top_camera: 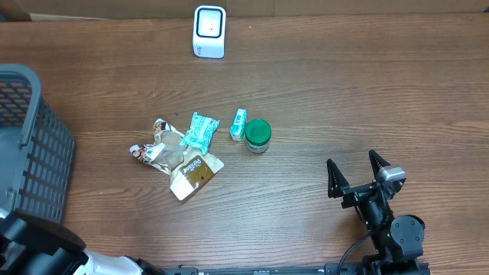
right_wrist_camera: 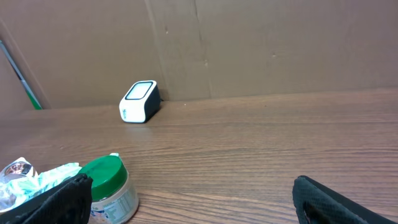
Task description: Scan the item barcode
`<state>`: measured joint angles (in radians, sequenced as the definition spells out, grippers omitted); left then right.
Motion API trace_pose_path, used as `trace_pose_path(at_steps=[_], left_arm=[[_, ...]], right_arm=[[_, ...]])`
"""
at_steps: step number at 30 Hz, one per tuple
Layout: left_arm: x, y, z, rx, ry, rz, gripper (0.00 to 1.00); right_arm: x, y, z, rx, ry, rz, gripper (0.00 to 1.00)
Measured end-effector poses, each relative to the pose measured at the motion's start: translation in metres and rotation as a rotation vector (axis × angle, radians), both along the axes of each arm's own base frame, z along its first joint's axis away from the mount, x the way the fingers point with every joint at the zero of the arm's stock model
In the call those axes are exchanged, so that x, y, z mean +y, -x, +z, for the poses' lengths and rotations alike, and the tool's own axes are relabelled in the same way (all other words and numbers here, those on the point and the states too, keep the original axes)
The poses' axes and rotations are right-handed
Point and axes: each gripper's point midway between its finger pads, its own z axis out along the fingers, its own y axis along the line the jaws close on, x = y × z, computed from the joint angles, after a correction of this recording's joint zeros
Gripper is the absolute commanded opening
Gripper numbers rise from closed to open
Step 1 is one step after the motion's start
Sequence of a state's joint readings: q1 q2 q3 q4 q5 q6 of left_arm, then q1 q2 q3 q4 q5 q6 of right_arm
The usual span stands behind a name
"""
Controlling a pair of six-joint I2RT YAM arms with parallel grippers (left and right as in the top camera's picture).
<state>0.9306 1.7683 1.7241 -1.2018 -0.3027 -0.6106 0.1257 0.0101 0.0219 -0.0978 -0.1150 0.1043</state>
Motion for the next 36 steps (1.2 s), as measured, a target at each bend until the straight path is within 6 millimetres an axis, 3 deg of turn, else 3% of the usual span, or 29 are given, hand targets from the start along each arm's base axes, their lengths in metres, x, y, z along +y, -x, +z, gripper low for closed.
trace_pose_path(at_steps=[4, 10, 19, 22, 23, 25, 26, 36], left_arm=[[0.019, 0.003, -0.04, 0.054, -0.046, -0.074, 0.77], [0.026, 0.005, -0.095, 0.179, -0.055, -0.299, 0.82], [0.046, 0.016, -0.139, 0.278, -0.008, -0.409, 0.75], [0.05, 0.022, -0.155, 0.308, 0.019, -0.414, 0.64], [0.054, 0.023, -0.155, 0.311, 0.011, -0.414, 0.52], [0.059, 0.026, -0.157, 0.319, 0.009, -0.408, 0.1], [0.06, 0.028, -0.159, 0.324, 0.011, -0.403, 0.04], [0.057, 0.03, -0.158, 0.336, 0.044, -0.418, 0.04]], right_arm=[[0.0, 0.0, 0.0, 0.0, 0.0, 0.0, 1.0], [0.0, 0.0, 0.0, 0.0, 0.0, 0.0, 1.0], [0.0, 0.0, 0.0, 0.0, 0.0, 0.0, 1.0], [0.0, 0.0, 0.0, 0.001, 0.0, 0.0, 1.0], [0.0, 0.0, 0.0, 0.0, 0.0, 0.0, 1.0], [0.0, 0.0, 0.0, 0.0, 0.0, 0.0, 1.0], [0.0, 0.0, 0.0, 0.0, 0.0, 0.0, 1.0], [0.0, 0.0, 0.0, 0.0, 0.0, 0.0, 1.0]])
